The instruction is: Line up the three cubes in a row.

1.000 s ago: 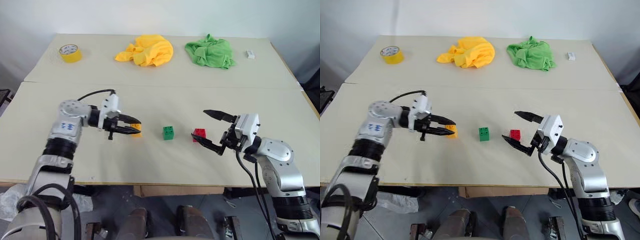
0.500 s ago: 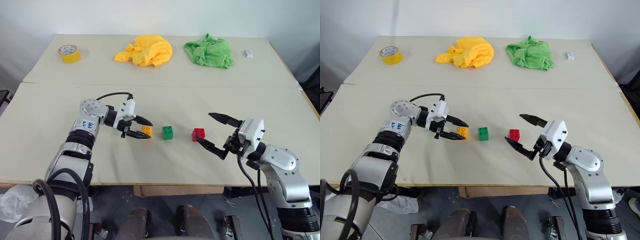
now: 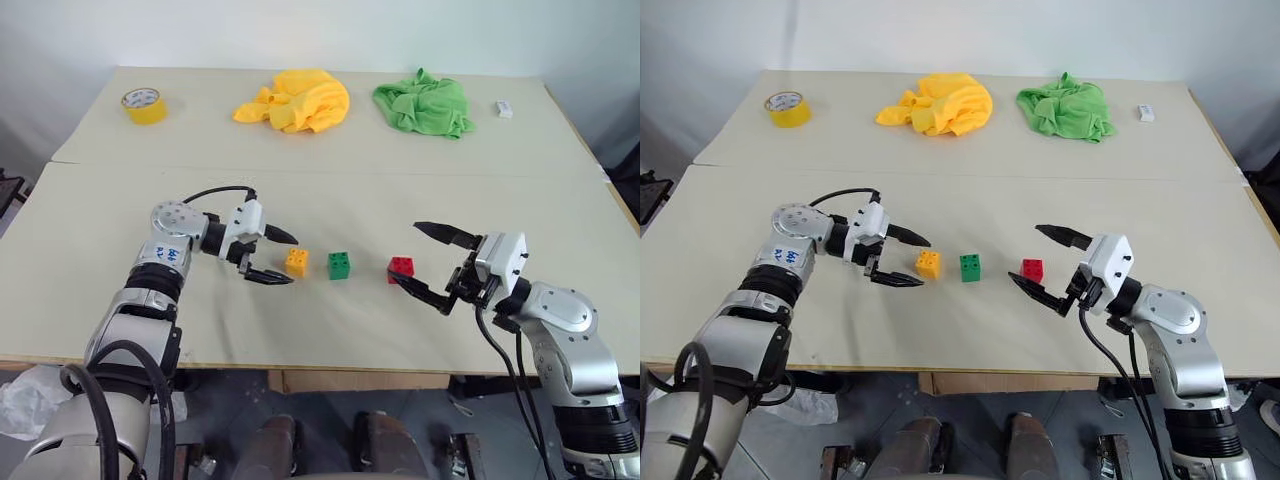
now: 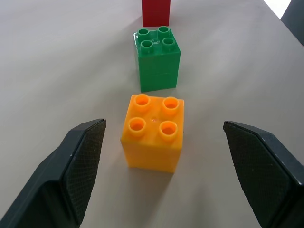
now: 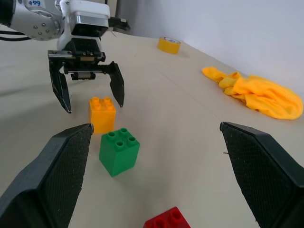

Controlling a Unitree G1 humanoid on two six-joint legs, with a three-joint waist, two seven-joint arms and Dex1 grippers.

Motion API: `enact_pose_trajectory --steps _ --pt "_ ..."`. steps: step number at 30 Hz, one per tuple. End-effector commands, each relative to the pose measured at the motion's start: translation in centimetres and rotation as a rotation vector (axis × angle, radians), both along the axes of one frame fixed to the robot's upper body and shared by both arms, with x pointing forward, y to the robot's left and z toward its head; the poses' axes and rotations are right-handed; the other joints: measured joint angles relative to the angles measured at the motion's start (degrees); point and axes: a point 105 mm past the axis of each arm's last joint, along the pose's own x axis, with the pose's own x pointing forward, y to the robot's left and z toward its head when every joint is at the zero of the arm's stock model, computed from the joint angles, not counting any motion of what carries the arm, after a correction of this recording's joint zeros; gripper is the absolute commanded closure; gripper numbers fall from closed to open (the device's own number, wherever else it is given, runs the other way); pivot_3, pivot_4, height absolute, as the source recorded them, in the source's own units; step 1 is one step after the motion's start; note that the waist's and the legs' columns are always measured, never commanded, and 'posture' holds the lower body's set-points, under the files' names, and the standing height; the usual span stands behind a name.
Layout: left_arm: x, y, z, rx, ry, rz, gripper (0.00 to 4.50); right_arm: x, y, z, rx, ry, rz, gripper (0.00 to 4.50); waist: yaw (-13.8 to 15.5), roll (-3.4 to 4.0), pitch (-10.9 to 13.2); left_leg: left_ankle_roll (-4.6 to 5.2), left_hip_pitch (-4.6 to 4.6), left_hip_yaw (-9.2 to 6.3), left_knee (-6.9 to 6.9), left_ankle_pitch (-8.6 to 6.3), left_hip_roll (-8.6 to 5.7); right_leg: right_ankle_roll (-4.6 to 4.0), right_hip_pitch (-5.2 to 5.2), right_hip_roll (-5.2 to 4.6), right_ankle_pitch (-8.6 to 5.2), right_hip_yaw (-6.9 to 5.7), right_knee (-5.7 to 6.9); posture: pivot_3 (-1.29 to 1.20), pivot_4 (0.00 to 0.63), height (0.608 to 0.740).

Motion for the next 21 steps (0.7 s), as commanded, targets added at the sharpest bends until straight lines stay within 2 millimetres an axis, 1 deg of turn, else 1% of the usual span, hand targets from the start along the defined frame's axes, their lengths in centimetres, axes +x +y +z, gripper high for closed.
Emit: enact_pose_trajectory --steps 1,4,7,11,12,17,21 --pt "0.3 -0.3 0.0 0.008 -0.004 0.011 0.3 -0.2 -0.1 0.7 -0.004 -0.028 0.013 0.0 0.06 0.0 0.0 0.0 0.0 0.0 0.0 0.0 0.0 0.0 0.0 0.0 0.0 0.0 0.0 0.0 0.15 0.74" --pt "0.3 -0.1 -0.4 0.028 0.008 0.021 0.86 -0.4 -0.2 0.8 -0.005 -0.03 0.009 0.0 0.06 0.0 0.0 0.0 0.0 0.01 0.0 0.0 -0.01 0.01 0.0 0.0 0.0 -0.01 0.0 0.0 0.15 0.74" --pt "0.4 0.3 -0.6 0.04 0.008 0.038 1.74 -0.5 -0.3 0.8 -0.007 -0.03 0.004 0.0 0.06 0.0 0.0 0.0 0.0 0.01 0.0 0.0 0.0 0.01 0.0 0.01 0.0 -0.01 0.01 0.0 0.15 0.74" --pt "0.6 0.3 -0.5 0.032 0.02 0.052 2.95 -0.6 -0.3 0.7 -0.006 -0.028 0.008 0.0 0.06 0.0 0.0 0.0 0.0 0.01 0.0 0.0 0.0 0.01 0.0 0.01 0.0 -0.01 0.01 0.0 0.15 0.74" --pt "0.6 0.3 -0.5 0.027 0.033 0.054 3.03 -0.6 -0.3 0.7 -0.003 -0.029 0.011 0.0 0.08 0.0 0.0 0.0 0.0 0.01 0.0 0.0 0.0 0.01 0.0 0.01 0.0 -0.01 0.0 0.0 0.15 0.74" --pt "0.7 1.3 -0.7 0.067 0.013 0.077 3.02 -0.9 -0.3 0.8 0.003 -0.008 0.044 0.0 0.07 0.0 0.0 0.0 0.0 0.01 0.01 0.0 -0.01 0.01 0.0 0.01 0.01 -0.02 0.01 0.0 0.15 0.74" --pt "0.7 2.5 -0.6 0.077 0.013 0.102 3.02 -1.4 -1.2 -0.5 -0.086 0.04 0.073 0.0 0.05 0.0 0.0 0.0 0.01 0.01 0.01 0.0 0.0 0.01 0.0 0.01 0.01 -0.02 0.02 0.0 0.15 0.74"
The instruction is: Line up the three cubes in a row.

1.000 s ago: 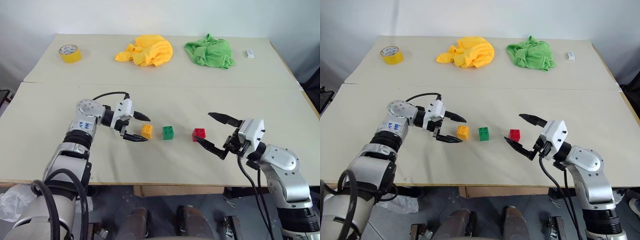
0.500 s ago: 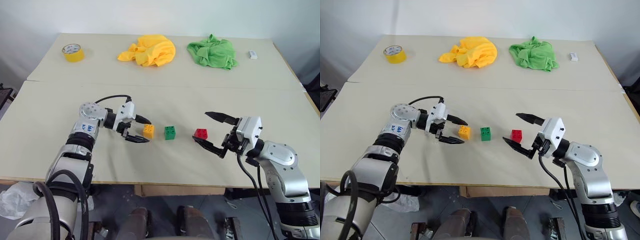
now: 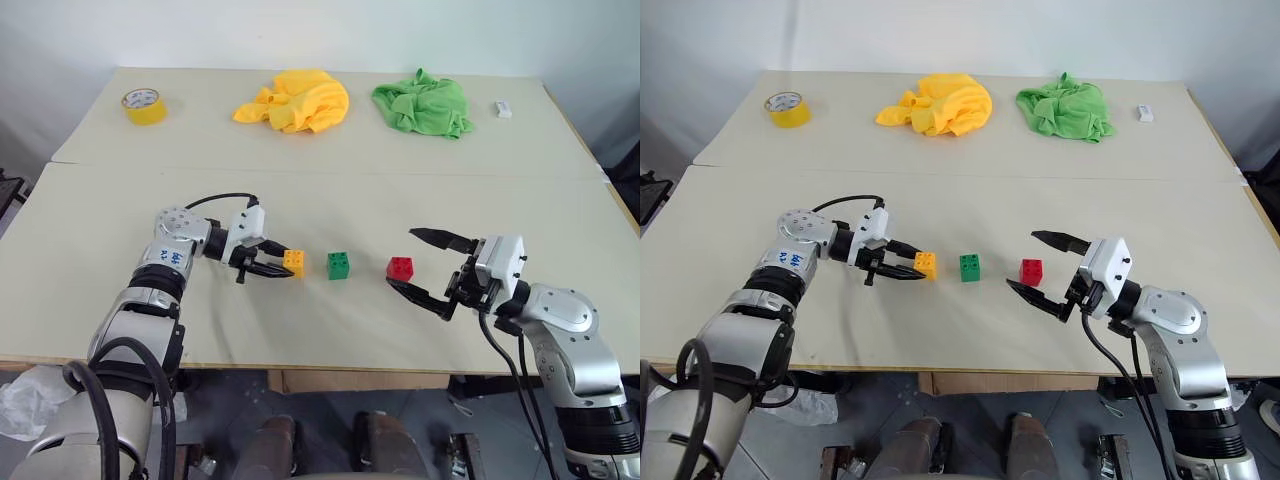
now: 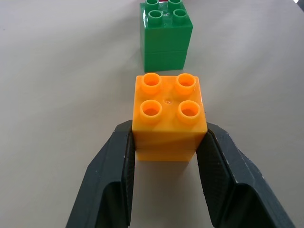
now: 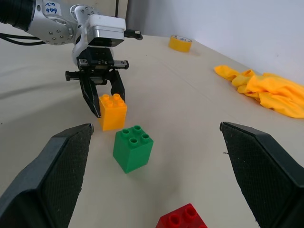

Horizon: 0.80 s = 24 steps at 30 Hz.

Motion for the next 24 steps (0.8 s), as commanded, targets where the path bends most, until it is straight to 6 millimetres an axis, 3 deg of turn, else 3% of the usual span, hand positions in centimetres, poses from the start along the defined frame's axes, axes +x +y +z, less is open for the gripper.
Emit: enact_pose_trajectory --steps 1,7,12,14,19,24 --pt "0.3 1.5 0.6 0.027 -0.018 0.036 3.02 -0.6 -1.1 0.1 -0.062 -0.008 0.018 0.0 -0.04 0.0 0.0 0.0 0.0 0.0 0.0 0.0 0.0 0.0 0.0 0.0 0.0 0.0 0.0 0.0 0.15 0.74" --pt "0.2 1.7 0.7 0.028 0.01 0.033 3.02 -0.5 -1.2 0.1 -0.059 -0.003 0.019 0.0 0.01 0.0 0.0 0.0 0.01 0.04 0.01 0.0 0.02 0.0 0.01 0.0 0.0 0.01 0.0 0.0 0.15 0.74" --pt "0.6 2.0 2.8 -0.05 -0.003 0.06 1.5 -0.4 -1.3 0.0 -0.065 0.003 0.027 0.0 -0.01 0.0 0.0 0.0 0.0 0.04 0.01 0.0 0.02 0.0 0.0 0.01 0.0 0.0 0.01 0.0 0.15 0.74" --pt "-0.4 3.6 3.8 -0.023 -0.006 0.014 0.93 -0.2 -2.0 0.4 -0.084 0.004 0.043 0.0 -0.13 -0.03 0.02 0.0 0.0 0.04 0.02 0.0 0.02 0.0 -0.01 0.0 0.0 0.01 0.01 0.0 0.15 0.74" --pt "-1.5 7.0 5.7 0.028 -0.087 0.029 0.93 0.0 -3.9 0.9 -0.128 0.02 0.078 0.0 -0.97 -0.04 0.02 0.0 0.02 0.05 -0.04 0.0 0.09 0.0 -0.04 -0.03 0.0 0.04 0.01 0.0 0.15 0.74" --pt "-2.9 11.0 7.7 -0.056 -0.184 0.163 0.93 0.2 -6.5 1.1 -0.251 0.047 0.121 0.0 -1.32 -0.03 0.03 0.0 0.01 0.03 0.01 0.0 0.06 0.0 -0.01 -0.15 0.0 0.12 0.0 0.0 0.15 0.74"
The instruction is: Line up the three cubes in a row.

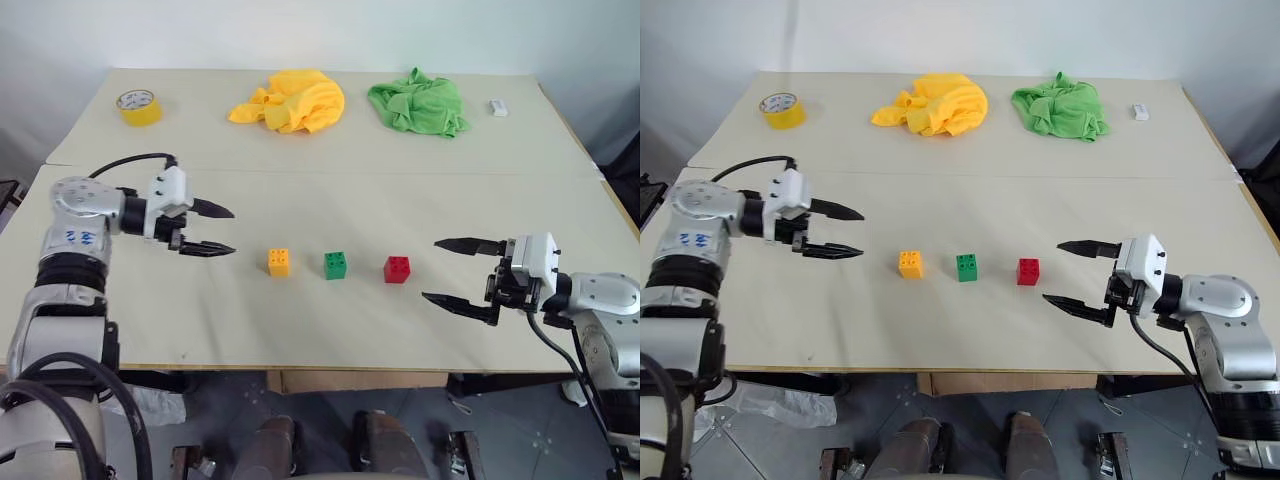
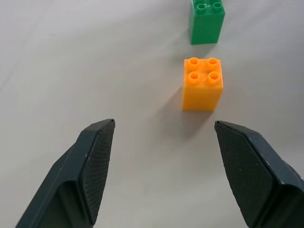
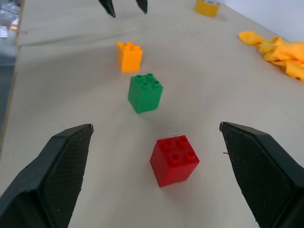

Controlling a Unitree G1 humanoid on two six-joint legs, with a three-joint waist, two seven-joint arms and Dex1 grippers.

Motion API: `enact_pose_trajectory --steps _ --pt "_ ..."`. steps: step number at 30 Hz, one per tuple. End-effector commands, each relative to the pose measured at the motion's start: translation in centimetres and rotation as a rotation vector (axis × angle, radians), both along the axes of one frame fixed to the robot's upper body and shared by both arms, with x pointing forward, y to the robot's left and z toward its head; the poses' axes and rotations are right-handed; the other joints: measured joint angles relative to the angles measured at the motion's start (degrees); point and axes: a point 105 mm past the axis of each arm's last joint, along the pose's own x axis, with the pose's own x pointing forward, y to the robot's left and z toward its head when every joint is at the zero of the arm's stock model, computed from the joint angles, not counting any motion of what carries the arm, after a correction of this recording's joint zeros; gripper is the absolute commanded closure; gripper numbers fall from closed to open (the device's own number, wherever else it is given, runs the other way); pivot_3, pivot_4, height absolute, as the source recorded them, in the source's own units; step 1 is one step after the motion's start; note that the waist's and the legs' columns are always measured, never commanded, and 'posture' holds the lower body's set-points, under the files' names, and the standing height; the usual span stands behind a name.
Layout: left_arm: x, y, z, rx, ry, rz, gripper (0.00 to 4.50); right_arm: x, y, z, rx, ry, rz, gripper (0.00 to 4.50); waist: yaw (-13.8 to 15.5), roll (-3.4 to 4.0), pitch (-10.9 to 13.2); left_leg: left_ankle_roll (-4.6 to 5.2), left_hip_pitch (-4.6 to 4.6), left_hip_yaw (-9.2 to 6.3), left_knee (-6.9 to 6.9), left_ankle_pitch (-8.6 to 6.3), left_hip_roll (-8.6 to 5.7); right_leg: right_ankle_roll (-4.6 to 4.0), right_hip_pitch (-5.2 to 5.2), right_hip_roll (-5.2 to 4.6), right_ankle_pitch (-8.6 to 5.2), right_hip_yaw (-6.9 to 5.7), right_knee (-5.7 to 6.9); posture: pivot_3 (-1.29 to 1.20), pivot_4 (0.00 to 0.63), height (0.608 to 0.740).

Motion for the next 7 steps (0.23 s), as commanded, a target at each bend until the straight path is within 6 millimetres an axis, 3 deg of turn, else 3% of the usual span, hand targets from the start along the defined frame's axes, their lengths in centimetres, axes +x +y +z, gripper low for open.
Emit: enact_pose_trajectory --steps 1,7 --pt "-2.0 1.3 2.0 -0.077 -0.088 -0.033 0.93 -0.1 -1.6 1.2 -0.062 -0.028 0.034 0.0 -0.15 0.02 0.01 0.0 0.0 0.0 -0.01 0.0 0.03 0.0 -0.01 -0.05 0.0 0.05 -0.02 0.0 0.15 0.74" --pt "-3.5 1.9 1.7 -0.096 -0.111 0.018 0.93 0.3 -2.1 1.5 -0.091 -0.03 0.053 0.0 0.01 0.02 0.01 -0.01 -0.01 -0.16 0.01 0.0 0.08 -0.01 0.07 -0.17 0.0 0.26 -0.09 0.0 0.15 0.74"
